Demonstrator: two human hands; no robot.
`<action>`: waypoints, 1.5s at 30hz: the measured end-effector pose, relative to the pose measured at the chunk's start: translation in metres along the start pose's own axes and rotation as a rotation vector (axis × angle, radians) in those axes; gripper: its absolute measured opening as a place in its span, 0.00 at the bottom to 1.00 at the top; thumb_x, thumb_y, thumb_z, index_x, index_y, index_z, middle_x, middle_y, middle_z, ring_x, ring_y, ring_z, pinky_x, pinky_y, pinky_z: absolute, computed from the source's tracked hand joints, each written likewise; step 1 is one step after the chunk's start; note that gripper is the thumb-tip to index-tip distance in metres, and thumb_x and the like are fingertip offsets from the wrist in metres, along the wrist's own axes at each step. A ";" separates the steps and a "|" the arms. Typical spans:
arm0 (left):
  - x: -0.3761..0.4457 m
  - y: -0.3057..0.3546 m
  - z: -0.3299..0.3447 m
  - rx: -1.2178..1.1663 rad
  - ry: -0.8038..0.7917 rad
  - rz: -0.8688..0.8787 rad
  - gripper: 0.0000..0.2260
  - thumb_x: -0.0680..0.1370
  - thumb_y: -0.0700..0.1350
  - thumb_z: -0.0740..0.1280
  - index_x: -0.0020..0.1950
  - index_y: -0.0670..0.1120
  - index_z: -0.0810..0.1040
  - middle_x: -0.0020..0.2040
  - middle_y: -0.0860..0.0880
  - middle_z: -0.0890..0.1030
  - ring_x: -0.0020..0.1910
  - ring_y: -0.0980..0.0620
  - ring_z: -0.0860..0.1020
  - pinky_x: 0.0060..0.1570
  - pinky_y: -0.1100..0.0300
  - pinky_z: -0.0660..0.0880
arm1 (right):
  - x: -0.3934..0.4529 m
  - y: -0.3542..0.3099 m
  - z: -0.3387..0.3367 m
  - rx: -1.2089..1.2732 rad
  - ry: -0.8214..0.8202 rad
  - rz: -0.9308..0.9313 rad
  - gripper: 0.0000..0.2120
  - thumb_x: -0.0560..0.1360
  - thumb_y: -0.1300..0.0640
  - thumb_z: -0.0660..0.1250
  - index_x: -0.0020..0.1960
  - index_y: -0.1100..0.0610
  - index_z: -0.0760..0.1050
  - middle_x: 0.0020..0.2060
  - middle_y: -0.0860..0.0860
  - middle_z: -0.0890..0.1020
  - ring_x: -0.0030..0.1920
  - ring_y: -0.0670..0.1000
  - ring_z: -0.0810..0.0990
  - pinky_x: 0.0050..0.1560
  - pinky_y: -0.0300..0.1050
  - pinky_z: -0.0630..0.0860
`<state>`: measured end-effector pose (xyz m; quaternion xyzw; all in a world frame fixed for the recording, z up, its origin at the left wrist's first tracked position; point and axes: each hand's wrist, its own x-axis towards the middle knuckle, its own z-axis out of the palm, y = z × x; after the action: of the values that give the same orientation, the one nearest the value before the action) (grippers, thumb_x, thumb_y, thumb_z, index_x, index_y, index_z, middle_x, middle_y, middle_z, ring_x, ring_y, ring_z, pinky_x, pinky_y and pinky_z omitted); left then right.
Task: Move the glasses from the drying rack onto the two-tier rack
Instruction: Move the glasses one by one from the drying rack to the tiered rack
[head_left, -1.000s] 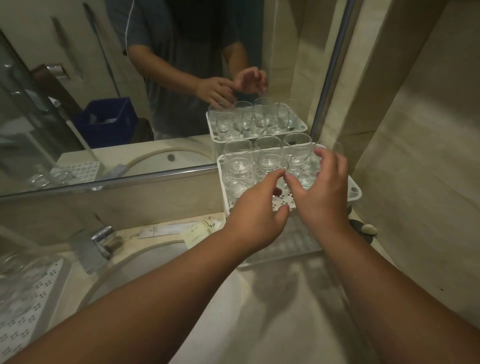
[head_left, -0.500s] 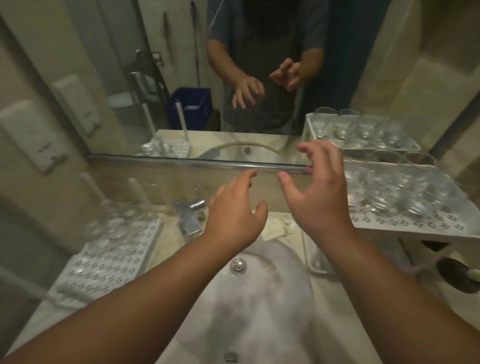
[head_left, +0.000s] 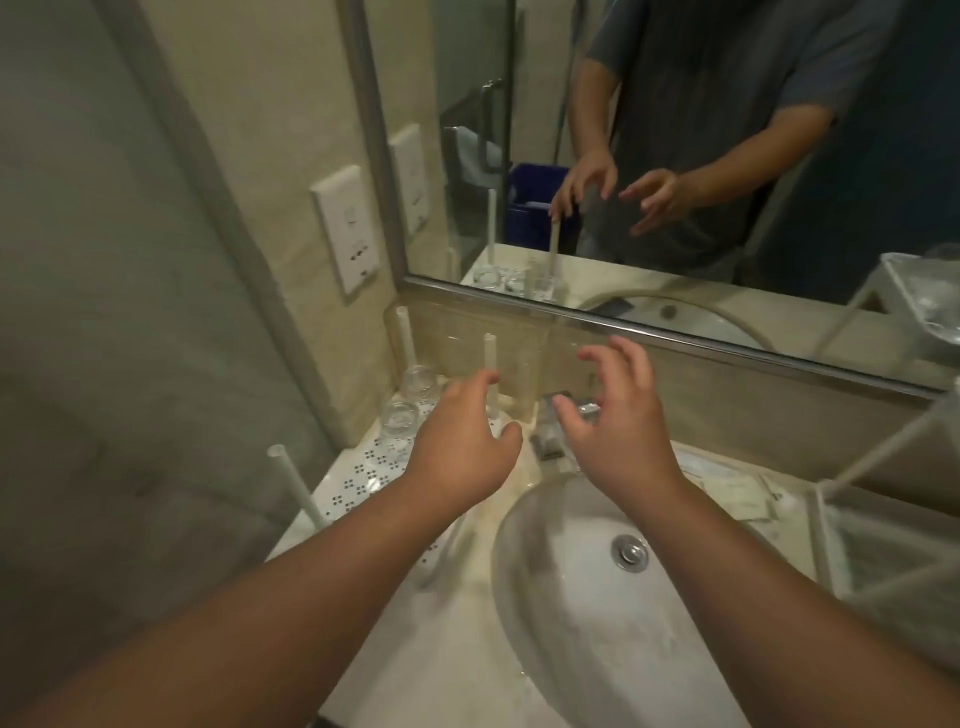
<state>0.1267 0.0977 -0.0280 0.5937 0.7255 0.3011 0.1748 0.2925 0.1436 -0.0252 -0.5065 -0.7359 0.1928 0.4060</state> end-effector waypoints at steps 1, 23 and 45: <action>0.001 -0.011 -0.005 -0.012 0.005 -0.026 0.25 0.76 0.51 0.68 0.72 0.54 0.67 0.67 0.51 0.74 0.64 0.54 0.73 0.57 0.60 0.69 | 0.001 -0.002 0.012 -0.012 -0.022 0.005 0.22 0.72 0.57 0.75 0.64 0.56 0.74 0.72 0.54 0.64 0.55 0.50 0.75 0.57 0.43 0.72; 0.012 -0.147 -0.021 -0.092 -0.110 -0.304 0.18 0.76 0.51 0.68 0.66 0.52 0.77 0.60 0.55 0.77 0.37 0.63 0.77 0.38 0.62 0.79 | 0.019 -0.007 0.181 -0.433 -0.717 -0.036 0.33 0.77 0.52 0.67 0.78 0.52 0.58 0.78 0.53 0.61 0.73 0.61 0.66 0.71 0.51 0.65; 0.003 -0.160 -0.020 -0.099 -0.135 -0.361 0.18 0.77 0.52 0.67 0.67 0.53 0.76 0.64 0.53 0.77 0.36 0.67 0.73 0.34 0.73 0.68 | 0.008 0.001 0.203 -0.516 -0.720 0.028 0.33 0.72 0.47 0.73 0.72 0.52 0.63 0.65 0.55 0.70 0.58 0.57 0.77 0.51 0.49 0.76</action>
<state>-0.0073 0.0782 -0.1153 0.4633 0.7911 0.2598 0.3034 0.1310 0.1771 -0.1437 -0.5017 -0.8475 0.1721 -0.0186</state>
